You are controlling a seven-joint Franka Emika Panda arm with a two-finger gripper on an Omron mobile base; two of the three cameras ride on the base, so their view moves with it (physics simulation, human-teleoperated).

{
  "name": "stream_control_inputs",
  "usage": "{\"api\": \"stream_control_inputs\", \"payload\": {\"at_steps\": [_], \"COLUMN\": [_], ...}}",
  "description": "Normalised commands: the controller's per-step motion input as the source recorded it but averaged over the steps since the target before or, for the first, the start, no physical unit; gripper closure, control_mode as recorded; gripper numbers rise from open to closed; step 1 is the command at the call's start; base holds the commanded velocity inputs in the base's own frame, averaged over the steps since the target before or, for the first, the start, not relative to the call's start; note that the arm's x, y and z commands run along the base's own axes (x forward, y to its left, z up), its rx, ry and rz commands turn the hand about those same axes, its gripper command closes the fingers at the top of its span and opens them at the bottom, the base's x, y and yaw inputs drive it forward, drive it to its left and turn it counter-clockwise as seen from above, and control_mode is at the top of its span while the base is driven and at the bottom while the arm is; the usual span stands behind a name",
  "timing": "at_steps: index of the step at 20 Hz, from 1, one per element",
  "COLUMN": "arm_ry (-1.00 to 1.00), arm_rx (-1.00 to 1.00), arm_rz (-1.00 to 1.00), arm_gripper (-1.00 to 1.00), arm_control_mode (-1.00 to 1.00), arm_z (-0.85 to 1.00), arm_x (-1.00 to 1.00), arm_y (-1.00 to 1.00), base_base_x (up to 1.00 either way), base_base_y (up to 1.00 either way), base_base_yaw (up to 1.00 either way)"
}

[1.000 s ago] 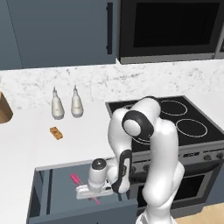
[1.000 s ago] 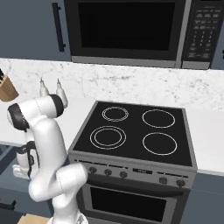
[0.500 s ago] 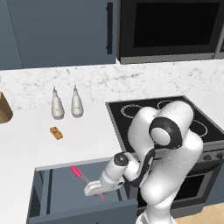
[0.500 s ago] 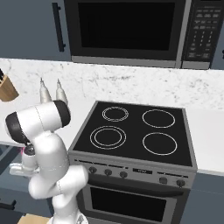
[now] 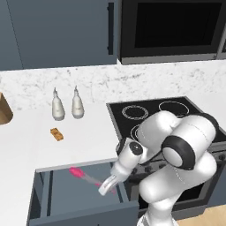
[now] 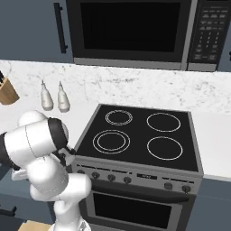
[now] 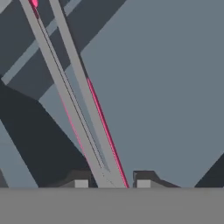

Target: Pick the tongs from the drawer and place it on the counter.

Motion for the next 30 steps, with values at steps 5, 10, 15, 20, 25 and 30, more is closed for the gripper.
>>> {"api": "stream_control_inputs", "payload": {"at_steps": [5, 10, 15, 20, 25, 30], "arm_ry": [-0.22, -0.17, -0.01, 0.04, 0.23, 0.43], "arm_rx": [-0.09, -0.04, -0.06, -0.06, -0.11, -0.21], "arm_rz": [0.36, 0.17, 0.05, 0.01, 0.01, 0.02], "arm_gripper": [1.00, 1.00, 1.00, 1.00, 1.00, 1.00], "arm_control_mode": [-1.00, -1.00, -1.00, -1.00, -1.00, -1.00], "arm_z": [1.00, 1.00, 1.00, 1.00, 1.00, 0.91], "arm_x": [-0.18, 0.00, 0.00, 0.03, 0.02, 0.28], "arm_y": [0.02, 0.06, 0.15, 0.19, 0.30, 0.43], "base_base_x": [0.00, 0.00, 0.00, 0.00, 0.00, 0.00], "base_base_y": [0.00, 0.00, 0.00, 0.00, 0.00, 0.00], "base_base_yaw": [0.00, 0.00, 0.00, 0.00, 0.00, 0.00]}}
